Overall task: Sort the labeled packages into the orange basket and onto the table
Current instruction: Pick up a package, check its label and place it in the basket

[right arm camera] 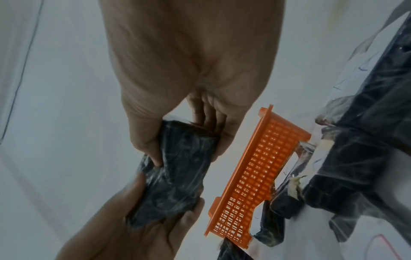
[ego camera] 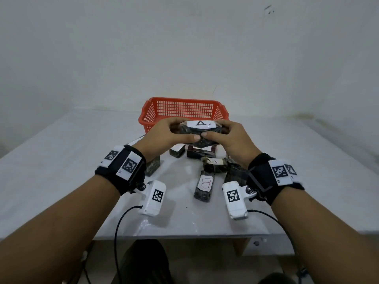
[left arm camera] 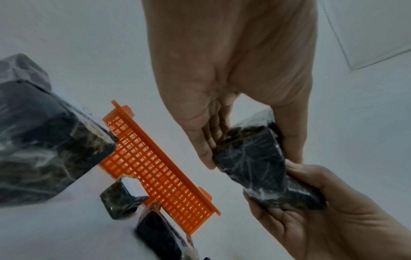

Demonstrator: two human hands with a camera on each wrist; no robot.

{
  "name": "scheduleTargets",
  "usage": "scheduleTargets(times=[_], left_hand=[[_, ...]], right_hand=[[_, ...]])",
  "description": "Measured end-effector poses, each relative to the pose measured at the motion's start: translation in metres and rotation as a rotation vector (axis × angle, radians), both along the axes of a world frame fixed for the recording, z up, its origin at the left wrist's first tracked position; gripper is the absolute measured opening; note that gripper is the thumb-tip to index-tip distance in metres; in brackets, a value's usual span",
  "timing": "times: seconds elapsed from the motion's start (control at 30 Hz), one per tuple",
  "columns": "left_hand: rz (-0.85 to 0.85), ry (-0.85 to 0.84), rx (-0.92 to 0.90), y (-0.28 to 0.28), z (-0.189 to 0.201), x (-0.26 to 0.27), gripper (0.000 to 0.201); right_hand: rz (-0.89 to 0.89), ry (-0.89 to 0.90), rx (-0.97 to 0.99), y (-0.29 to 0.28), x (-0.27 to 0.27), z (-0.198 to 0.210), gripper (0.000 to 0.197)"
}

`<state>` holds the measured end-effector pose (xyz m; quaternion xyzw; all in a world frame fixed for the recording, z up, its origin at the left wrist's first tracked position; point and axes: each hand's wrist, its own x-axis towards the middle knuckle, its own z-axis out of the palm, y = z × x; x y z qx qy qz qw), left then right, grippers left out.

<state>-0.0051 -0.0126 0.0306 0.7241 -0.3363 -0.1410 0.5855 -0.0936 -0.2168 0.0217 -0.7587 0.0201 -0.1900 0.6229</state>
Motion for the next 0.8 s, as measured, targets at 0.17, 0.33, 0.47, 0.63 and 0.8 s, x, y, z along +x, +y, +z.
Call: scheduleTargets(times=[0.17,0.33,0.47,0.63,0.8], left_hand=[[0.083,-0.015,-0.047,-0.0049,-0.0019,-0.0014,0.028],[0.116,0.004,-0.046,-0.0049,-0.0043,0.0035,0.023],[0.031,0.006,-0.012,-0.0038,-0.0035,0.0014,0.035],[0.051,-0.007,-0.013,-0.0037,-0.0036,0.0029,0.029],[0.087,-0.066,-0.014,-0.0061,-0.0072,0.001,0.03]], right_hand=[[0.018,0.006,0.055,0.0002,0.0029,-0.0062,0.04],[0.056,0.019,0.061,0.0008,0.0038,-0.0067,0.045],[-0.043,-0.008,-0.002,-0.0012,0.0053,-0.0075,0.036],[-0.028,0.006,0.014,0.0014,0.0053,-0.0075,0.034],[-0.074,0.0,-0.038,0.0031,0.0065,-0.0085,0.052]])
